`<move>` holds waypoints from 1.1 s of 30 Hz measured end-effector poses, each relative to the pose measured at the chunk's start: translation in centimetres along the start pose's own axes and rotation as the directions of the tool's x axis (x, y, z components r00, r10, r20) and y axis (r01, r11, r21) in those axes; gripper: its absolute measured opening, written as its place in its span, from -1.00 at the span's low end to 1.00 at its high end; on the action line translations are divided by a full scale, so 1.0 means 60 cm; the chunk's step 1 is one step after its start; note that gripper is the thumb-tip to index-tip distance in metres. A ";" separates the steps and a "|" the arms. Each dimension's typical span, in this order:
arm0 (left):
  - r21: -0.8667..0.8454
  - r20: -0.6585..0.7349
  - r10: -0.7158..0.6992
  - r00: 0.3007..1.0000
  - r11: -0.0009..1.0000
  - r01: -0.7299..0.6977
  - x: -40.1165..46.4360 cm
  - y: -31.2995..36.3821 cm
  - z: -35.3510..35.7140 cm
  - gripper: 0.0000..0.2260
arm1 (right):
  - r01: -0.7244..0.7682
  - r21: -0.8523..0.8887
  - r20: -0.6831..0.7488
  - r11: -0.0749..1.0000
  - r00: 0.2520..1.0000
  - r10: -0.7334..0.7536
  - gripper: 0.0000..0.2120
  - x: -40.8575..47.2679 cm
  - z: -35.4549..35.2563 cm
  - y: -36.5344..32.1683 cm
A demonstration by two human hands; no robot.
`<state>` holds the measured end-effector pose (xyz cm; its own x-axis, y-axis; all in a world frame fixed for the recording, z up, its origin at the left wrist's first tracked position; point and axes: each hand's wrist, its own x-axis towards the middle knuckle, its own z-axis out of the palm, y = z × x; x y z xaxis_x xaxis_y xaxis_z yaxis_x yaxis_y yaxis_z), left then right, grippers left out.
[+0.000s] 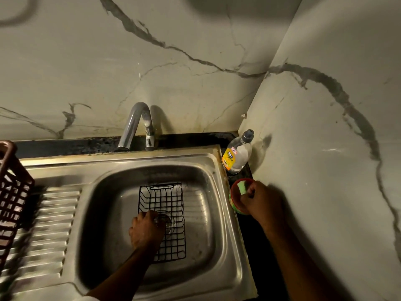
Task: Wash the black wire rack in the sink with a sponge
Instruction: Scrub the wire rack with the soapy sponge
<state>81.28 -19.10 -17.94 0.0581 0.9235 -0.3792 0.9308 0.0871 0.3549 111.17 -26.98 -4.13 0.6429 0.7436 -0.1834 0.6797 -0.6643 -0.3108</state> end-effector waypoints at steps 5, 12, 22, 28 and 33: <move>-0.036 0.010 0.017 1.000 0.999 -0.017 0.006 -0.009 0.003 -0.61 | 0.143 -0.133 0.161 0.981 0.979 -0.121 -0.57 0.023 0.016 -0.010; -0.051 0.029 0.028 0.999 0.998 -0.027 0.011 -0.017 0.000 -0.66 | 0.203 -0.160 0.236 0.966 0.958 -0.162 -0.63 0.039 0.009 -0.023; -0.116 0.048 0.040 0.998 0.993 -0.035 0.015 -0.026 -0.010 -0.76 | 0.131 -0.195 0.205 0.972 0.975 -0.090 -0.64 0.039 0.005 -0.017; -0.085 0.032 0.057 0.998 0.995 -0.054 0.014 -0.027 -0.010 -0.79 | 0.211 -0.285 0.243 0.935 0.960 -0.143 -0.66 0.034 0.007 -0.025; -0.066 0.035 0.071 0.997 0.995 -0.069 0.016 -0.024 -0.009 -0.82 | 0.129 -0.164 0.209 0.978 0.973 -0.093 -0.64 0.038 0.023 -0.029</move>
<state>79.78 -18.16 -18.34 0.1371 0.9136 -0.3828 0.8987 0.0478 0.4360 110.97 -24.00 -5.27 0.4889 0.8014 -0.3445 0.8056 -0.5663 -0.1742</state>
